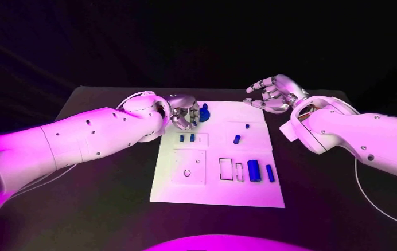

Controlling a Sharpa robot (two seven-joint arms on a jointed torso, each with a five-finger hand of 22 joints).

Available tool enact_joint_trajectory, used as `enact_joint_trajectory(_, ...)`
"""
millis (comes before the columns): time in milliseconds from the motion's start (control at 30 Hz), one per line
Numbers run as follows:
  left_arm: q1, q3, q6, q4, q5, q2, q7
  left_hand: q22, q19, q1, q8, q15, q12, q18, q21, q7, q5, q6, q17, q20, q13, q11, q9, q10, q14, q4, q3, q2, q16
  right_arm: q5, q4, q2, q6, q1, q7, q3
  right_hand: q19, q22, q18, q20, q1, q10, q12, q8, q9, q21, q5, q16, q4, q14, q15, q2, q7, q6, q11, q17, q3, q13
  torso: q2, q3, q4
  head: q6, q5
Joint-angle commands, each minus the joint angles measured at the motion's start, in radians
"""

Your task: Assemble the parts on the task board

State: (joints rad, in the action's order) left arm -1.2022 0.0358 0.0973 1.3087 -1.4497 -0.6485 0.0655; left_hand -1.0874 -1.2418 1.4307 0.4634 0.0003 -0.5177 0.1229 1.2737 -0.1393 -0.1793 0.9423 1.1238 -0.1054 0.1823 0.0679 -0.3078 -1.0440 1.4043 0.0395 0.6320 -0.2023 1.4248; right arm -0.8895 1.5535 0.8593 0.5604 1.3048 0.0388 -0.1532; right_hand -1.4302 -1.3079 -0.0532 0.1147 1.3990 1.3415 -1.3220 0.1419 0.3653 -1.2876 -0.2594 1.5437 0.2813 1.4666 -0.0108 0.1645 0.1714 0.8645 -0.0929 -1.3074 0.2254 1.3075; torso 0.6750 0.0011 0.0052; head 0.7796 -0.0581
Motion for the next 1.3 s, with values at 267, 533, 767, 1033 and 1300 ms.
enact_joint_trajectory(267,0.000,-0.003,-0.025,-0.015,0.033,-0.014,0.002,0.003,-0.007,-0.011,-0.008,0.001,0.008,-0.010,0.004,-0.001,-0.002,0.008,-0.008,-0.002,0.000,0.002,-0.001,-0.006,0.002,-0.005,-0.002,-0.002,-0.001,-0.008,0.000,0.001,-0.001,-0.001,-0.013,0.000,0.004,-0.079,-0.013,0.001,-0.008,0.004,-0.003,0.004,-0.001,0.004,-0.003,-0.004,0.002,0.087,-0.002,-0.002,0.002,0.007,0.006,-0.194,0.006,0.006,0.001,-0.0012,-0.0003,-0.003,-0.001)
enact_joint_trajectory(533,0.000,-0.003,-0.046,-0.042,0.035,-0.004,0.003,0.004,-0.006,-0.012,-0.010,0.001,0.010,-0.010,0.003,-0.002,-0.002,0.008,-0.010,-0.002,0.000,0.003,-0.002,-0.007,0.001,-0.005,-0.003,-0.002,-0.002,-0.008,0.000,0.000,-0.001,-0.001,-0.013,0.000,0.004,-0.079,-0.013,0.001,-0.008,0.004,-0.003,0.004,-0.001,0.004,-0.003,-0.004,0.002,0.087,-0.002,-0.002,0.002,0.007,0.006,-0.194,0.006,0.006,0.003,-0.0022,-0.0030,-0.003,-0.001)
enact_joint_trajectory(767,0.000,-0.001,-0.060,-0.055,0.036,0.005,0.007,0.008,-0.002,-0.012,-0.012,0.001,0.013,-0.009,0.000,-0.002,-0.002,0.009,-0.014,-0.003,0.000,0.003,-0.002,-0.007,-0.001,-0.005,-0.003,-0.001,-0.004,-0.008,-0.001,0.000,-0.001,-0.001,-0.013,0.000,0.005,-0.078,-0.013,0.001,-0.008,0.003,-0.001,0.004,-0.001,0.006,-0.003,-0.005,0.002,0.086,-0.001,-0.001,0.002,0.007,0.006,-0.192,0.008,0.004,0.002,-0.0009,-0.0014,0.002,0.002)
enact_joint_trajectory(1033,0.000,0.000,-0.067,-0.057,0.045,0.011,0.004,0.010,-0.001,-0.014,-0.014,0.002,0.016,-0.009,-0.001,-0.002,-0.002,0.009,-0.015,-0.003,0.000,0.004,-0.002,-0.008,-0.001,-0.004,-0.004,-0.001,-0.005,-0.008,-0.001,0.000,-0.001,-0.001,-0.013,0.000,0.005,-0.078,-0.013,0.001,-0.008,0.003,-0.001,0.004,-0.001,0.006,-0.003,-0.005,0.002,0.086,-0.001,-0.001,0.002,0.007,0.006,-0.192,0.008,0.004,0.002,-0.0011,-0.0024,0.002,0.000)
enact_joint_trajectory(1300,0.000,0.001,-0.072,-0.054,0.053,0.013,-0.002,0.008,-0.002,-0.014,-0.015,0.002,0.017,-0.009,0.000,-0.002,-0.002,0.010,-0.019,-0.003,0.000,0.003,-0.002,-0.009,-0.003,-0.004,-0.004,0.000,-0.006,-0.008,-0.001,-0.001,-0.001,-0.001,-0.012,0.000,0.005,-0.078,-0.013,0.001,-0.008,0.003,-0.001,0.004,-0.001,0.006,-0.003,-0.005,0.002,0.086,-0.001,-0.001,0.002,0.007,0.006,-0.192,0.008,0.004,0.002,-0.0006,-0.0017,0.003,0.000)
